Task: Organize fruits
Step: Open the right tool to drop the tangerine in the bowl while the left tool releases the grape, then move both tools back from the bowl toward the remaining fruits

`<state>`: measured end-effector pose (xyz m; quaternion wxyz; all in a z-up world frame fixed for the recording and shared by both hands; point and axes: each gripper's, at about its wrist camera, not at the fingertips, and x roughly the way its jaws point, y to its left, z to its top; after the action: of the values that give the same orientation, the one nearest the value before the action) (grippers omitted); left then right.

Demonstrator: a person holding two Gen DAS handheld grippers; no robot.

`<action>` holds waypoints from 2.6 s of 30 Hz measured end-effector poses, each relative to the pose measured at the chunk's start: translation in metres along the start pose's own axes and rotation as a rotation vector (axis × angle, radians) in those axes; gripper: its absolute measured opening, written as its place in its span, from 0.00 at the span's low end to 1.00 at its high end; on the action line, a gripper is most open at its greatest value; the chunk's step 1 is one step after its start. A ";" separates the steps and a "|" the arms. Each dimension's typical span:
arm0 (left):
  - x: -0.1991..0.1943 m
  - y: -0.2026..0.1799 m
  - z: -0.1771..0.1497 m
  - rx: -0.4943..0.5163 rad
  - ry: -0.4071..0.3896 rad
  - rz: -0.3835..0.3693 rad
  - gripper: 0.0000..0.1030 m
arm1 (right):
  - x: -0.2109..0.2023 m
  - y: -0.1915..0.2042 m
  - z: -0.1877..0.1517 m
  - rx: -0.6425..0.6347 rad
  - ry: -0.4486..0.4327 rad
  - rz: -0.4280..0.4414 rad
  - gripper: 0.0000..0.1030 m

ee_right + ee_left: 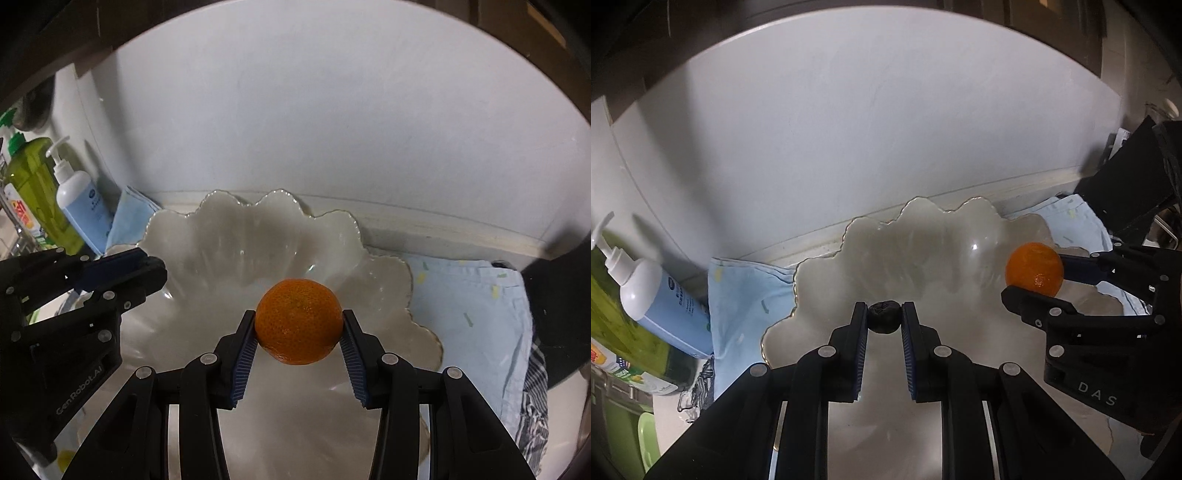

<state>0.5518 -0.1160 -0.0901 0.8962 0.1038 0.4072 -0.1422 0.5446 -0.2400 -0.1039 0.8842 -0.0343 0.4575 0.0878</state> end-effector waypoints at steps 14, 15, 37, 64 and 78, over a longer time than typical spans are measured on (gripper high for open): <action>-0.006 0.010 -0.001 -0.028 0.015 0.066 0.71 | -0.012 -0.001 -0.002 -0.018 -0.025 -0.079 0.61; -0.009 0.010 -0.001 -0.029 0.010 0.072 0.75 | -0.015 -0.001 -0.003 -0.014 -0.025 -0.078 0.61; -0.126 0.008 -0.060 -0.101 -0.136 0.115 0.96 | -0.114 0.016 -0.056 0.020 -0.165 -0.094 0.77; -0.264 0.014 -0.163 -0.135 -0.275 0.150 1.00 | -0.235 0.096 -0.143 -0.030 -0.382 -0.077 0.80; -0.293 0.019 -0.214 -0.083 -0.281 0.125 0.99 | -0.256 0.134 -0.194 -0.035 -0.393 -0.101 0.80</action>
<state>0.2240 0.0162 -0.0051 0.9550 0.0710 0.2762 -0.0821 0.2189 -0.1669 -0.0053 0.9589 -0.0549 0.2724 0.0566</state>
